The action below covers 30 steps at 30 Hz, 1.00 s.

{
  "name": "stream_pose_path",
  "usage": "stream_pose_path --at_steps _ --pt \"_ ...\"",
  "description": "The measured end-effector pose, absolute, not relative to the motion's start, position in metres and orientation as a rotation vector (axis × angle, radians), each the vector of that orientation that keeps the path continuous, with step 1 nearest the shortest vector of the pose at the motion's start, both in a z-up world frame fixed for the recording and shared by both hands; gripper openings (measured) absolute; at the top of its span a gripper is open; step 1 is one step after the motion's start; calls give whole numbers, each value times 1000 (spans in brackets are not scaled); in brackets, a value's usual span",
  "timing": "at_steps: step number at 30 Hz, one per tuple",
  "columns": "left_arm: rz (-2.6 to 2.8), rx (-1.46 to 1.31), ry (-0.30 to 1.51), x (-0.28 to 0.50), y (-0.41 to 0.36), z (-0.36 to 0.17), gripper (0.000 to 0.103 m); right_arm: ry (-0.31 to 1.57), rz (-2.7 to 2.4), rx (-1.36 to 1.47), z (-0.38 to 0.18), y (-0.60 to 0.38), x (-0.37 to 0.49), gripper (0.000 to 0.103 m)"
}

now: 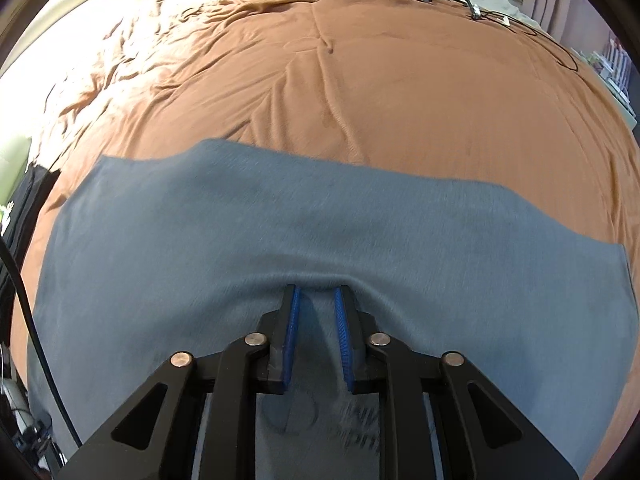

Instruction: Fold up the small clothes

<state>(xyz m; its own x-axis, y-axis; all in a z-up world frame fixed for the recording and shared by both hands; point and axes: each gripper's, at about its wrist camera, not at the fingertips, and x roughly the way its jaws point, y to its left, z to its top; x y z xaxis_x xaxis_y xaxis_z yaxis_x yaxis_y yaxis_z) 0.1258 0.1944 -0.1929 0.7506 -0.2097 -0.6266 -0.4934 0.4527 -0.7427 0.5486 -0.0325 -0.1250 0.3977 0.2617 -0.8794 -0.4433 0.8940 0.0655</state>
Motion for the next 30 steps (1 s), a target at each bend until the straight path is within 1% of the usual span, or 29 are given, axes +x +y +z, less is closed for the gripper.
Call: stream_pose_path --at_steps 4,18,25,30 --pt "193 -1138 735 125 196 -195 14 1077 442 -183 -127 -28 562 3" --pt "181 -1151 728 123 198 -195 14 1124 411 -86 -127 -26 599 3" --pt "175 -1169 733 122 200 -195 14 1160 421 -98 -122 -32 581 3" --pt "169 -1172 735 123 200 -195 11 1174 473 -117 -116 -42 550 3"
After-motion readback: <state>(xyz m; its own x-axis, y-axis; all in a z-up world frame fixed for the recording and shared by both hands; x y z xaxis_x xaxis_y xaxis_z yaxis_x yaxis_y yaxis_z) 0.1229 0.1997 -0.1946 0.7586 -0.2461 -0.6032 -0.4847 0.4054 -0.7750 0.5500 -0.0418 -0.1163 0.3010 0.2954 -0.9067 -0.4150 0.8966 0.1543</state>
